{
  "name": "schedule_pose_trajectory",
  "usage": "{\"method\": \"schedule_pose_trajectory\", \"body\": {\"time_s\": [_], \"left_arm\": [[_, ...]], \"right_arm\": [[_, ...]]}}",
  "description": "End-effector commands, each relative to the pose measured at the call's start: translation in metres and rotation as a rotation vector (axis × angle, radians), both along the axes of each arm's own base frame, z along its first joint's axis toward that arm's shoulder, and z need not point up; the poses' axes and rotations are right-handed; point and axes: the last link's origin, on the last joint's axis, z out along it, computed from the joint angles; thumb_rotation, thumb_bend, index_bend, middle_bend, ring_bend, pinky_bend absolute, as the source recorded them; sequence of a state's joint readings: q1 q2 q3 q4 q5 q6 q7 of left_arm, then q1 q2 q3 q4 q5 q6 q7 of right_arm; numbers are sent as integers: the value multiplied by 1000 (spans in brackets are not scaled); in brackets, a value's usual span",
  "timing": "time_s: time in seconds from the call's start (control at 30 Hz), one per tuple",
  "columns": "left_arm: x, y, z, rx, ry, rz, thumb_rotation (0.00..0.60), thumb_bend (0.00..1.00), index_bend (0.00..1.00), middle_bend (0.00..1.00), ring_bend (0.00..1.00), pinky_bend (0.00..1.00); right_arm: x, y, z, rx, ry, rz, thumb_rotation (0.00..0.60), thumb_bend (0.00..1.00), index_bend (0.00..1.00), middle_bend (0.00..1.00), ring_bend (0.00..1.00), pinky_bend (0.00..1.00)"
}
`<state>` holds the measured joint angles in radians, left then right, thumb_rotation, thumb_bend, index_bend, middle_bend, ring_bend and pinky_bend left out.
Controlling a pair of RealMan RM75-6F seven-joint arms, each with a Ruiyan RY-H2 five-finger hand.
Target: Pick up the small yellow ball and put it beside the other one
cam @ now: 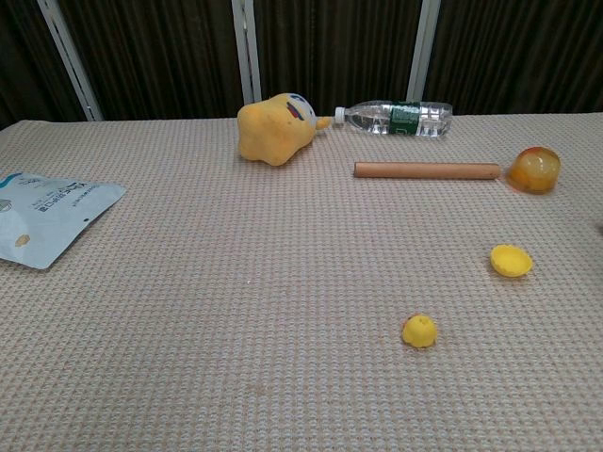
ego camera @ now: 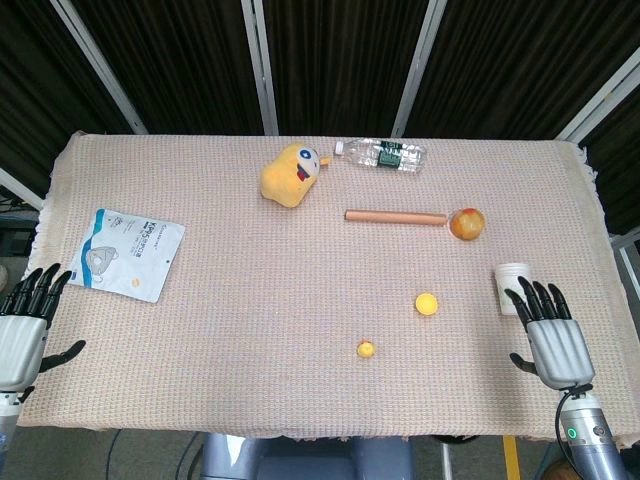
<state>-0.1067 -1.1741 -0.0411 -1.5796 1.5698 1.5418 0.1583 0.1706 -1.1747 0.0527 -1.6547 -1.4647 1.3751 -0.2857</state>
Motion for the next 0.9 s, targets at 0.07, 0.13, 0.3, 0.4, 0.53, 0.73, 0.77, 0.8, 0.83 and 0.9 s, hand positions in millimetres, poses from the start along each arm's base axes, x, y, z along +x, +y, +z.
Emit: {"method": "schedule_pose_trajectory", "body": {"time_s": [0.07, 0.13, 0.3, 0.4, 0.53, 0.73, 0.77, 0.8, 0.83, 0.9], "left_arm": [[0, 0, 0, 1, 1, -1, 600, 0, 0, 0, 0, 138], [0, -1, 0, 1, 2, -2, 600, 0, 0, 0, 0, 138], [1, -1, 1, 3, 4, -5, 600, 0, 0, 0, 0, 138], [0, -1, 0, 1, 8, -2, 600, 0, 0, 0, 0, 138], [-1, 1, 0, -2, -8, 9, 600, 0, 0, 0, 0, 137], [1, -1, 1, 5, -3, 0, 600, 0, 0, 0, 0, 142], [1, -1, 1, 5, -1, -1, 600, 0, 0, 0, 0, 148], [1, -1, 1, 3, 2, -2, 600, 0, 0, 0, 0, 153], [1, -1, 1, 1, 3, -1, 600, 0, 0, 0, 0, 161], [0, -1, 1, 0, 3, 3, 600, 0, 0, 0, 0, 170]], "right_arm": [[0, 0, 0, 0, 2, 3, 600, 0, 107, 0, 0, 0], [0, 1, 0, -1, 4, 5, 600, 0, 107, 0, 0, 0], [0, 1, 2, -19, 9, 9, 600, 0, 108, 0, 0, 0], [2, -1, 2, -40, 8, 13, 600, 0, 111, 0, 0, 0], [2, -2, 0, -47, 23, 18, 600, 0, 112, 0, 0, 0], [3, 2, -1, -43, 19, 16, 600, 0, 113, 0, 0, 0], [4, 3, -3, -37, 17, 16, 600, 0, 114, 0, 0, 0], [4, 4, -5, -30, 12, 14, 600, 0, 114, 0, 0, 0], [5, 5, -7, -21, 6, 11, 600, 0, 115, 0, 0, 0], [9, 7, -15, 6, -7, 3, 600, 0, 118, 0, 0, 0]]}}
